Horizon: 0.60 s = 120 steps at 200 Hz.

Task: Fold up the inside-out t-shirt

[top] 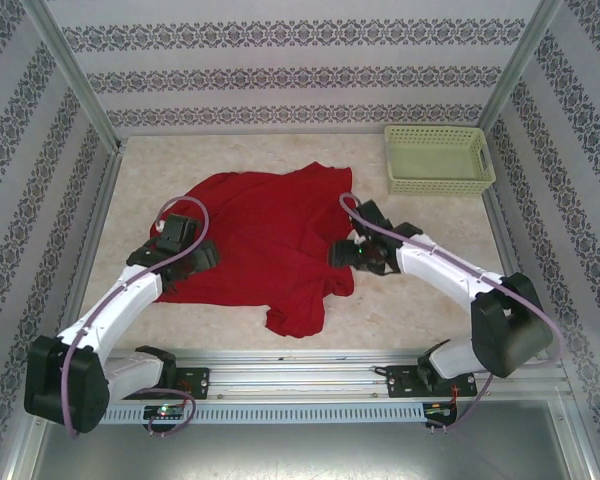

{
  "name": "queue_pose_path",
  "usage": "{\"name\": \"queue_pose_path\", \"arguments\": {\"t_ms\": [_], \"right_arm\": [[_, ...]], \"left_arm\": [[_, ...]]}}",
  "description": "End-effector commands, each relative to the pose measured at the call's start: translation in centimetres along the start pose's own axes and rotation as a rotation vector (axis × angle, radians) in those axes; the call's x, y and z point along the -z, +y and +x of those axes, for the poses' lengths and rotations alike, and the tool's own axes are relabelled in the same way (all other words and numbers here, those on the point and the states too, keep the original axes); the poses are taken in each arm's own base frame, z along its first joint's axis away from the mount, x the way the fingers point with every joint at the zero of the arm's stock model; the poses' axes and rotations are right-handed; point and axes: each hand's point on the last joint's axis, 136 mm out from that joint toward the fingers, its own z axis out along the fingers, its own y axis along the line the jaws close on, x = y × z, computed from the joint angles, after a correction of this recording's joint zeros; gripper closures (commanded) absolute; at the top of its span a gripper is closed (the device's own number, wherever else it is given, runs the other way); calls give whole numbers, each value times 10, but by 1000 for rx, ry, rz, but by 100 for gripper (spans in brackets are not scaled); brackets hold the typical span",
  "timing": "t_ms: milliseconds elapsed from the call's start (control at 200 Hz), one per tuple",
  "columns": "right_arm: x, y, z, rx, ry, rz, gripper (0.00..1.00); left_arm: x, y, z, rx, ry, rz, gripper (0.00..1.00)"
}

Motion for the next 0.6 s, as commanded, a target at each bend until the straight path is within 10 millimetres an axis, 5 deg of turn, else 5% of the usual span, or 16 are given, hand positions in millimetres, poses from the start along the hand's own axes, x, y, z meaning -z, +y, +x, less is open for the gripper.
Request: {"name": "queue_pose_path", "arguments": {"t_ms": [0, 195, 280, 595], "right_arm": [[-9, -4, 8, -111, -25, -23, 21], [-34, 12, 13, -144, 26, -89, 29], [-38, 11, 6, -146, 24, -70, 41], [-17, -67, -11, -273, -40, 86, 92]], "left_arm": [[-16, 3, 12, 53, 66, 22, 14], [-46, -12, 35, 105, 199, 88, 23], [-50, -20, 48, 106, 231, 119, 27], [-29, -79, 108, -35, 309, 222, 38]]}}
